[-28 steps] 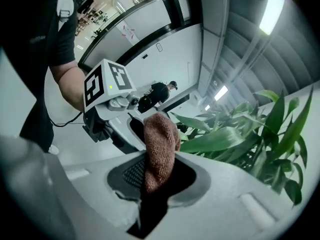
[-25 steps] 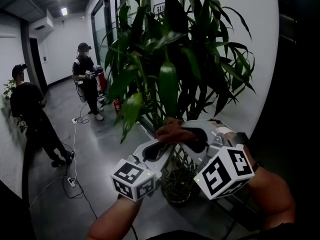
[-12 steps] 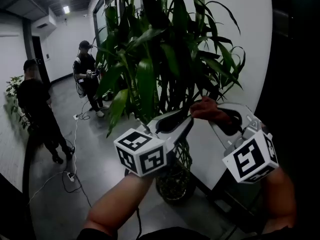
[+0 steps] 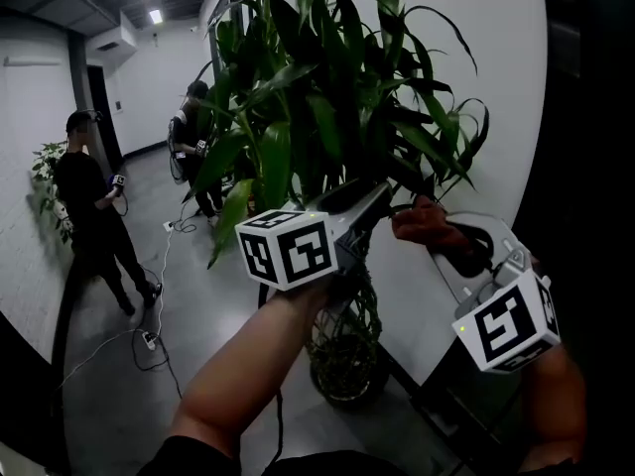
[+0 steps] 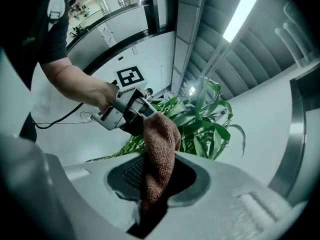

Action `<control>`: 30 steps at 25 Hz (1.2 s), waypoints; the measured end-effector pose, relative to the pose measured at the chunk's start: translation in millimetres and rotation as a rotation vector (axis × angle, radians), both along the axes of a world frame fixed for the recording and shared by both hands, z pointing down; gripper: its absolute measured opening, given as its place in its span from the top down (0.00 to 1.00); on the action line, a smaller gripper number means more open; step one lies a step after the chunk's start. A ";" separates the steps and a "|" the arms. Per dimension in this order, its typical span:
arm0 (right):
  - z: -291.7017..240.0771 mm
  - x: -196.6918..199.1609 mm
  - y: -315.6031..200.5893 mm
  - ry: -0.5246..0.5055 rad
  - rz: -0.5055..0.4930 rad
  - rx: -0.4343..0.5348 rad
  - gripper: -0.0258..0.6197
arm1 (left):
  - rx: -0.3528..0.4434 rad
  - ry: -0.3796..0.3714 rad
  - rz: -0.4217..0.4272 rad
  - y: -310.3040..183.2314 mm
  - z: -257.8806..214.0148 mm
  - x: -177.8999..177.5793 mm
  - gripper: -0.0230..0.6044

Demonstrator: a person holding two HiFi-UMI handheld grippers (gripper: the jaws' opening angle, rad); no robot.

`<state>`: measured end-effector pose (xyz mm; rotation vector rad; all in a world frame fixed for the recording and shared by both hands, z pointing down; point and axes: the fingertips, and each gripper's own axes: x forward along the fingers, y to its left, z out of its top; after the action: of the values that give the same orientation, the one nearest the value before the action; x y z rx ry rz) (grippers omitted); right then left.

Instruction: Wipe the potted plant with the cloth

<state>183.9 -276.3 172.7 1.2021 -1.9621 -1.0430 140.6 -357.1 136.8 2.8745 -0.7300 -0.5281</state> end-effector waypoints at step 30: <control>-108.1 -76.9 -118.2 0.253 0.111 0.231 0.86 | 0.035 -0.189 -0.066 11.8 55.3 -35.1 0.92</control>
<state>107.0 -394.5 64.6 1.2173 -1.5976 -1.3207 105.5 -345.3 192.1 2.9703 -0.8540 -0.2808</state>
